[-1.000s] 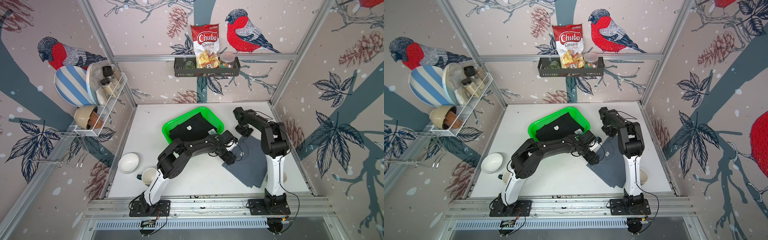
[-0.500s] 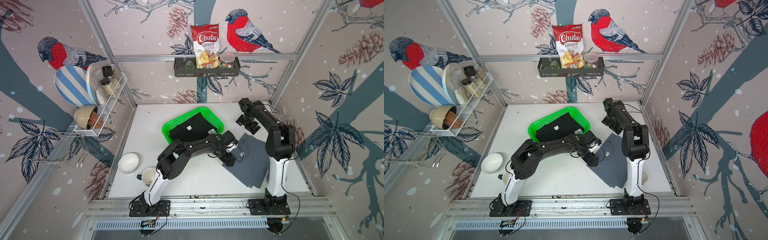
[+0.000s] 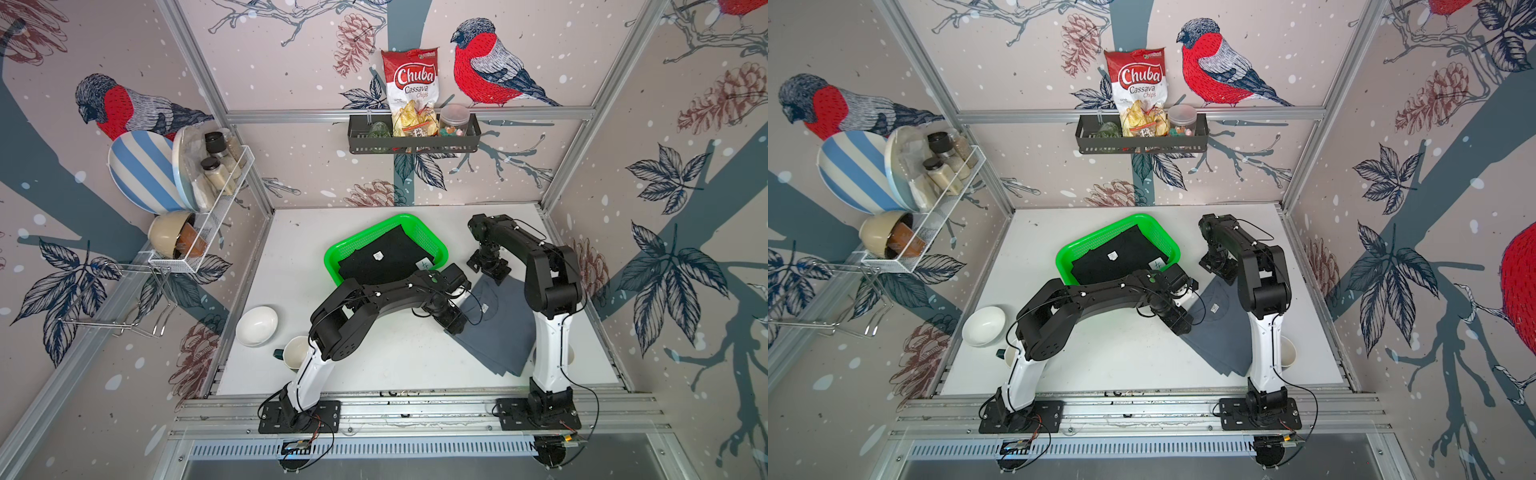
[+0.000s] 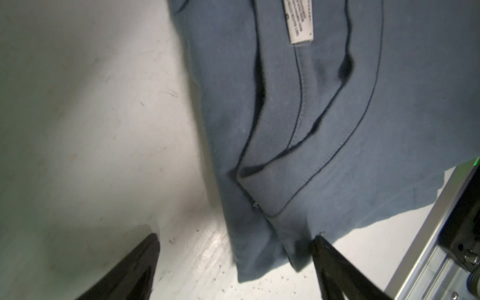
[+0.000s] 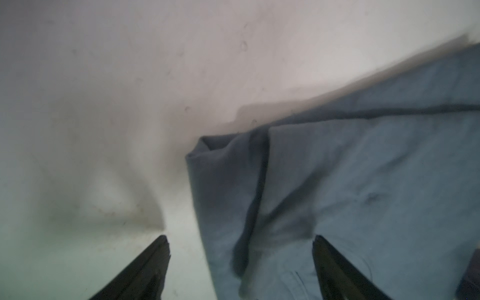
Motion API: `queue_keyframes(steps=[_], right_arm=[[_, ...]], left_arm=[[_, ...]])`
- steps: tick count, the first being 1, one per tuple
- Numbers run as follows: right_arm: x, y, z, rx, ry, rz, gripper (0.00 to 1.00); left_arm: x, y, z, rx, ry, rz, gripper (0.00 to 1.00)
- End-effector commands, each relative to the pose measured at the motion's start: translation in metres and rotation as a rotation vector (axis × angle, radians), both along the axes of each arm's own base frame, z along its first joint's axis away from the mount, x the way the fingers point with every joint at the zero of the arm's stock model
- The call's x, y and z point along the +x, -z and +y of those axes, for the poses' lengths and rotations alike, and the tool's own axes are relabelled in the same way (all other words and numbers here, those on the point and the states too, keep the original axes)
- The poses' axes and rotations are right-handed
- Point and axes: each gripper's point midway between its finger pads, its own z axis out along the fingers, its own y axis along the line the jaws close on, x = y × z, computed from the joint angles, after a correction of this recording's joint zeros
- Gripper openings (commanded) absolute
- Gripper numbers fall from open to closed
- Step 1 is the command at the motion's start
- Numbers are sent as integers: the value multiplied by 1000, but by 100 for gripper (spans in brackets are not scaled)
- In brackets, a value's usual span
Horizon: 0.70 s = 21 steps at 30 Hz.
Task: Put the folded t-shirts into the basket
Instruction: Pick up the T-shirt from the center of the board.
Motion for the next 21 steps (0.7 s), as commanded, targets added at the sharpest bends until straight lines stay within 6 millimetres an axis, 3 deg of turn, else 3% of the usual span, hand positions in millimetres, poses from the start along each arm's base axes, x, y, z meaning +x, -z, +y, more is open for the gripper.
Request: queue_keyframes(steps=[1,5,11,16,21], right_arm=[[1,10,-6,-9,-3,12,78],[-5,24,-19,-24,17,36,62],[-9,36,-17,6,15,52,19],[-4,24,-10,51,21,25,2],[-1,4,1,151,50,-34,0]], left_arm=[[1,1,-2,-8,-4,-1,88],[1,1,-3,-8,-3,1,87],[7,-4,-10,-22,-5,-17,87],[16,5,-19,9,5,-25,85],[15,11,-20,13,11,-20,84]])
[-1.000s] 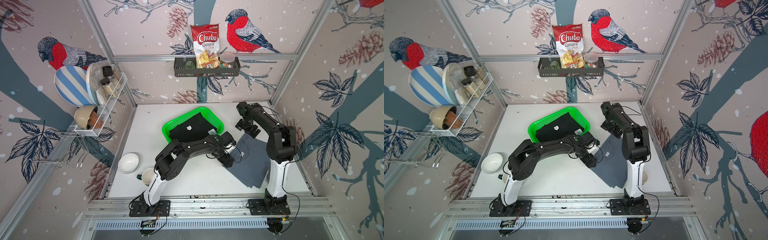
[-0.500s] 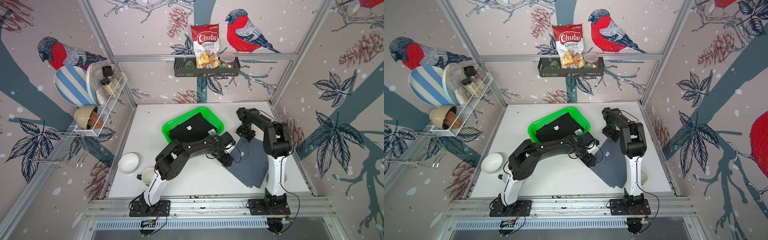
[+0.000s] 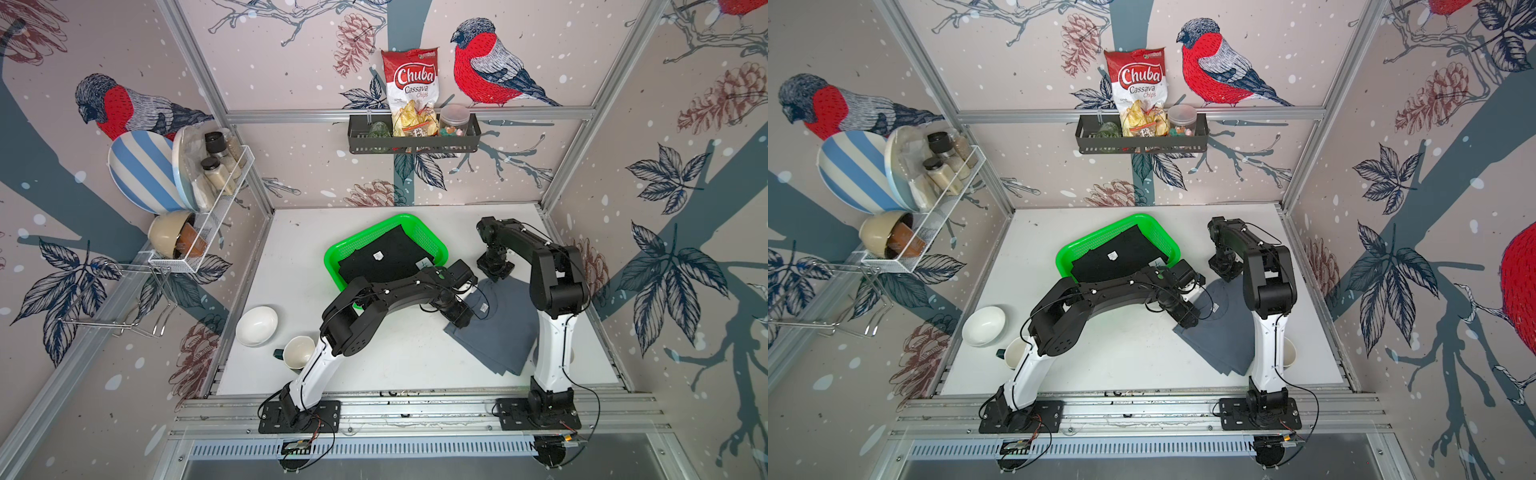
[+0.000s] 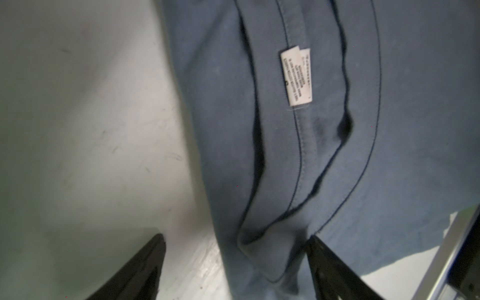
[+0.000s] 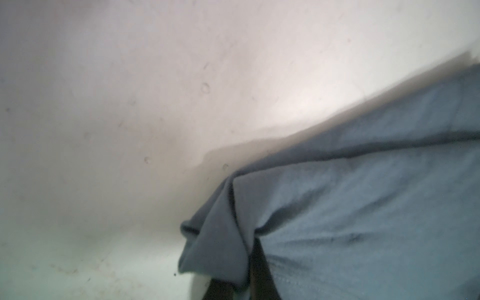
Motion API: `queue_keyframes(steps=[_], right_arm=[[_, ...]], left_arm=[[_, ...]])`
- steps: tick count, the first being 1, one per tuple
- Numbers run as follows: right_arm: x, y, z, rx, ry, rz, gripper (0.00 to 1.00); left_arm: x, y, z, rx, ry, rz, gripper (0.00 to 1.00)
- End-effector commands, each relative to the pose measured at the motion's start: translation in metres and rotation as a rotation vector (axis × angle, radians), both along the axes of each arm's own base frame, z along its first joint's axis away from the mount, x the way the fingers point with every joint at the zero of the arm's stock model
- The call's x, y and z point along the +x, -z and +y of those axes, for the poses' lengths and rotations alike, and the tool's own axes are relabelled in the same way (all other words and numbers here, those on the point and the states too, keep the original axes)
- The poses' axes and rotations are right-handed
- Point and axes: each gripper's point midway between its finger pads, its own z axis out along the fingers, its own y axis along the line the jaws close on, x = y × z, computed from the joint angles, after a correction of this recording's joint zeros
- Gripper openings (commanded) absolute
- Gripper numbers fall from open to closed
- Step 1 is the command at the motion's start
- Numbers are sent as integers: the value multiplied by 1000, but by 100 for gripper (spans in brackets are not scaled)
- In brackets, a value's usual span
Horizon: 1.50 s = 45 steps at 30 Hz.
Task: Put the folded t-shirts into the basket
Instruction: Pick up the T-shirt from the center of the board.
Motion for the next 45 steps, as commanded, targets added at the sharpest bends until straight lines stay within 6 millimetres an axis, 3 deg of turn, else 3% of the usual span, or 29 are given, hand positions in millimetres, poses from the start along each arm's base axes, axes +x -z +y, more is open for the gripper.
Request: queue_keyframes(steps=[1,10,15,21,25,26,28,30,32,38,45], right_arm=[[-1,-7,21,148,25,-25,0],[3,-36,34,244,27,-93,0],[4,-37,30,250,42,-93,0],[6,-43,28,255,50,-109,0],[7,-47,24,249,55,-115,0],[7,-47,23,249,56,-116,0],[7,-49,21,246,59,-119,0],[7,-49,18,243,63,-119,0],[7,-50,17,244,67,-120,0],[3,-64,27,267,51,-142,0],[2,-103,75,371,-18,-211,0]], left_arm=[[-5,6,5,30,11,10,84],[-11,14,1,25,41,50,66],[-23,12,0,-5,75,104,67],[-26,22,2,-9,63,164,46],[-27,24,6,-13,58,195,45],[-28,24,7,-14,55,204,42],[-28,25,9,-22,52,220,12],[-28,25,11,-26,48,230,3],[-27,24,12,-33,47,232,0],[-21,-2,14,-37,48,184,0],[-9,-64,34,-13,53,28,0]])
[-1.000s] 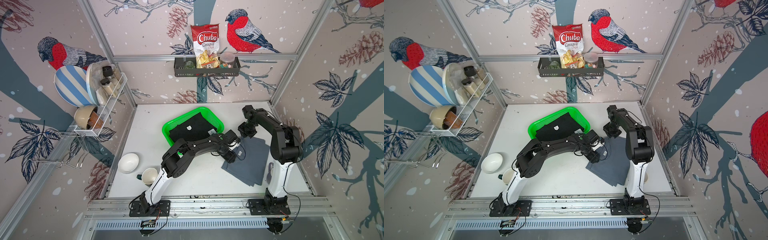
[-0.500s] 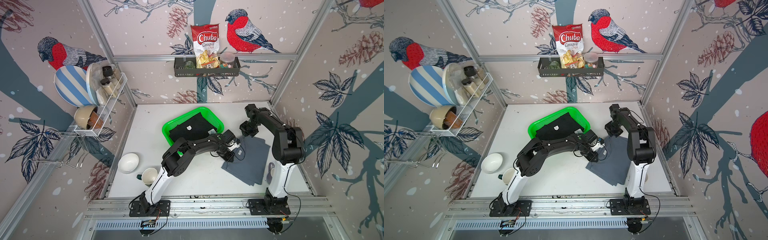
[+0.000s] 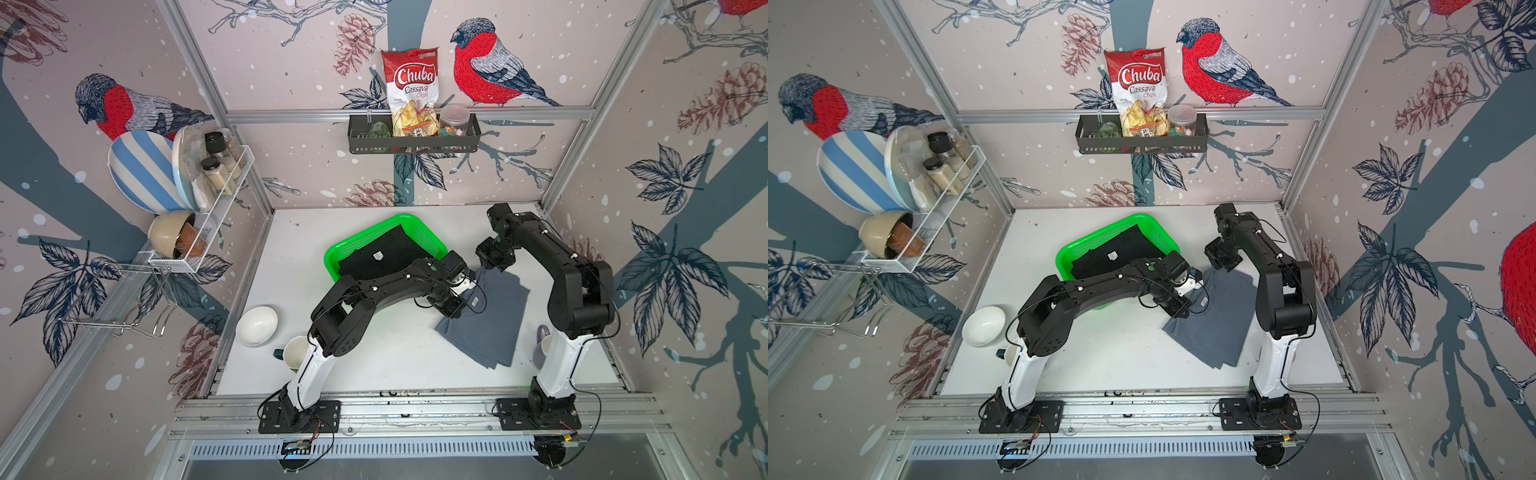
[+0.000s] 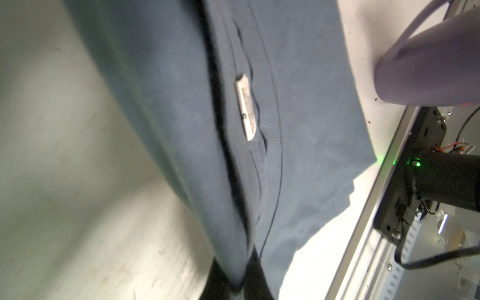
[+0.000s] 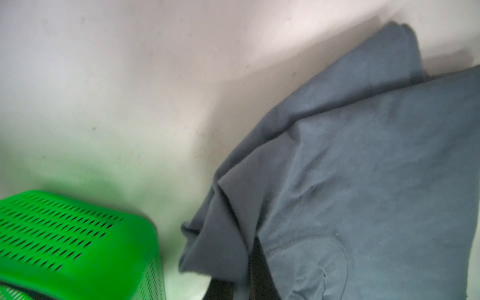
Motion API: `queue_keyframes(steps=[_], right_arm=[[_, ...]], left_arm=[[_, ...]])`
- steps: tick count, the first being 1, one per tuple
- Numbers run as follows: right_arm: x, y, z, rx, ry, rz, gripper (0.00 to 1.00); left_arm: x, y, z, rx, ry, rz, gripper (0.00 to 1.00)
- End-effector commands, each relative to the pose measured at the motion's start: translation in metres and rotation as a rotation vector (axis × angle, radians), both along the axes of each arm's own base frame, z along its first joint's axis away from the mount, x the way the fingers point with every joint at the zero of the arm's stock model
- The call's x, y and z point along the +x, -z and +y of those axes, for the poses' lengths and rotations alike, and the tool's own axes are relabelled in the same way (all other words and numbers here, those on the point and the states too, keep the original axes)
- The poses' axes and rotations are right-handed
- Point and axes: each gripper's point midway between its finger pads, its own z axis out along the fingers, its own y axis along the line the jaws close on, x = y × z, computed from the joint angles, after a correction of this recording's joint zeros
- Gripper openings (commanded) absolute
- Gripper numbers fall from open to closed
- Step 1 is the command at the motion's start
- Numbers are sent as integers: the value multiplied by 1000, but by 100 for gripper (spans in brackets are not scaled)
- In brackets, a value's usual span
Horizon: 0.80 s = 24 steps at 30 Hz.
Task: Put the folded t-shirts into the basket
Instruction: Pick up the T-shirt from the center of the board, then place the T-shirt in the bin.
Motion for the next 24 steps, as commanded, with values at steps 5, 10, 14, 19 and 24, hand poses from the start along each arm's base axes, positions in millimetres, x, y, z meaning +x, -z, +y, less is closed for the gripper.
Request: queue_keyframes(steps=[5,10,14,19,24], right_arm=[[7,-62,45,116,-21,-137,0],[16,-111,86,291,-35,-277,0],[20,-149,116,318,-66,-389,0],[34,-166,145,329,-60,-476,0],[52,-160,177,293,-81,-502,0]], left_arm=[[11,-61,65,150,-27,-182,0],[15,-112,125,208,-77,-312,0],[28,-149,175,268,-131,-451,0],[54,-170,222,355,-196,-591,0],[87,-171,253,384,-241,-630,0]])
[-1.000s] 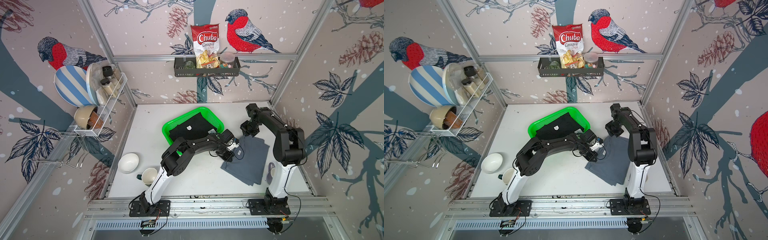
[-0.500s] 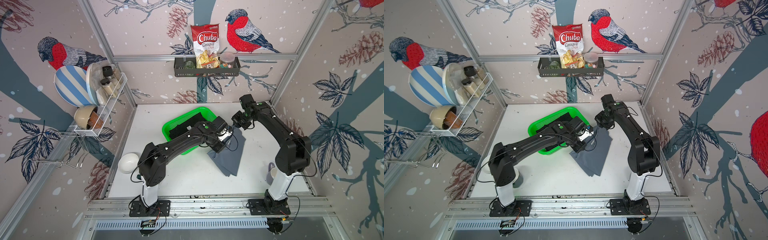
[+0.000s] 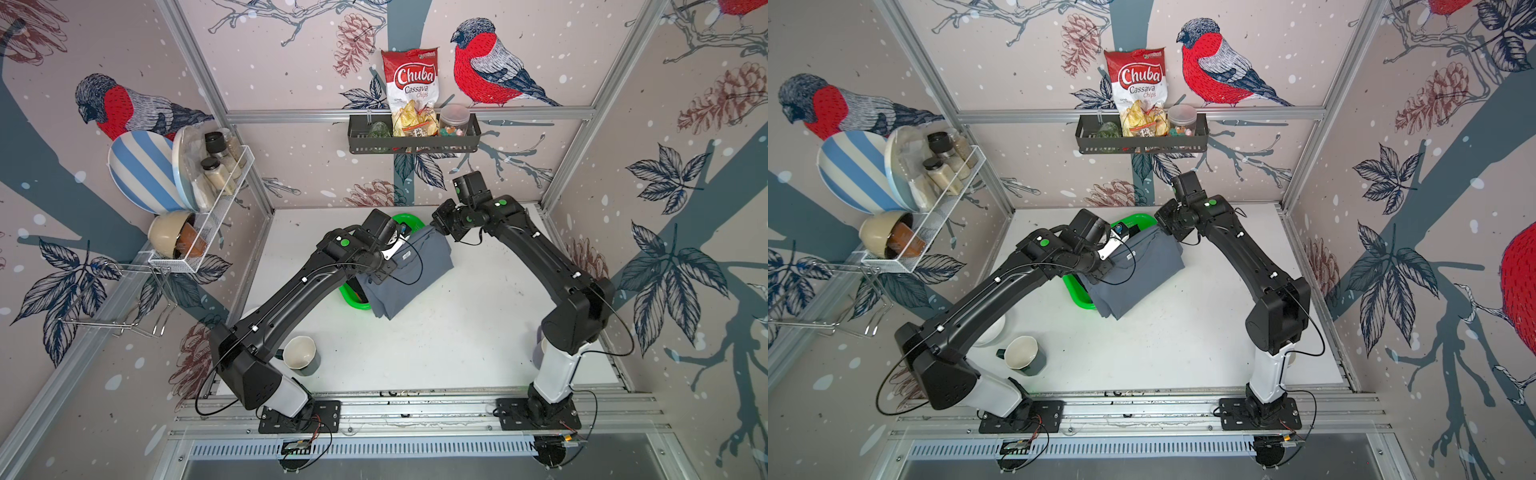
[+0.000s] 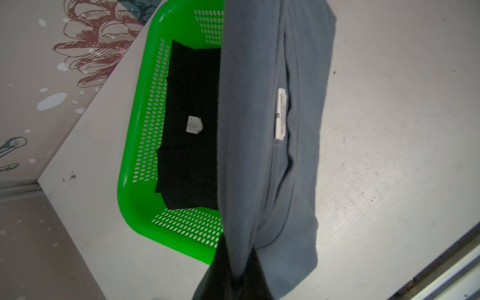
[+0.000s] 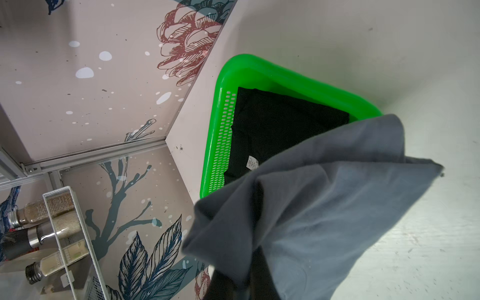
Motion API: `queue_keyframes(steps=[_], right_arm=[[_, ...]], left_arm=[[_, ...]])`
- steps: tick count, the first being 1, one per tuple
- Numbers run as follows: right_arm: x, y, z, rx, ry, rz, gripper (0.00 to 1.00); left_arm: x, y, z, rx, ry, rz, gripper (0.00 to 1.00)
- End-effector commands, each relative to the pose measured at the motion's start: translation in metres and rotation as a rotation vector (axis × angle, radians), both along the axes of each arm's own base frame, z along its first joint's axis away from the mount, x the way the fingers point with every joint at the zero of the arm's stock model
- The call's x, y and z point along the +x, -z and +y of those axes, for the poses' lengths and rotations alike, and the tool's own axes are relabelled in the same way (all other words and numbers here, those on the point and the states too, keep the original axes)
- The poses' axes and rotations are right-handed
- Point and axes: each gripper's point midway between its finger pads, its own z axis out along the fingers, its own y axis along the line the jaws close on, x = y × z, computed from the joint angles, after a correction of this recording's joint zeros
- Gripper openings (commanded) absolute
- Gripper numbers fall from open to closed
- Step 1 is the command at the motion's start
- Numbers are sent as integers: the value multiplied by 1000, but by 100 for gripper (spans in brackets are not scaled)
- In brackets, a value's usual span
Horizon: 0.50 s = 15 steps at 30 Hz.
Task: Put the folded t-shirts into the basket
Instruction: Place the T-shirt in the bin.
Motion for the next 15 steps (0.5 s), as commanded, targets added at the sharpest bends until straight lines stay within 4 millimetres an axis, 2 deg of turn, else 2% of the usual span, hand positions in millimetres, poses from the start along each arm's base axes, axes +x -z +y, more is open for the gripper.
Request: queue_keyframes(steps=[1,6,13,15], right_arm=[[28,3,6,-42,78,-69,0],[43,28,29,-82,65,-38,0],[53,77,38,-128,84,41,0],[56,86,36,-141,95,49,0]], left_arm=[[19,0,26,70,-12,-39,0],[34,14,43,135,2,-32,0],[55,53,51,180,10,-14,0],[64,58,55,187,6,-18,0]])
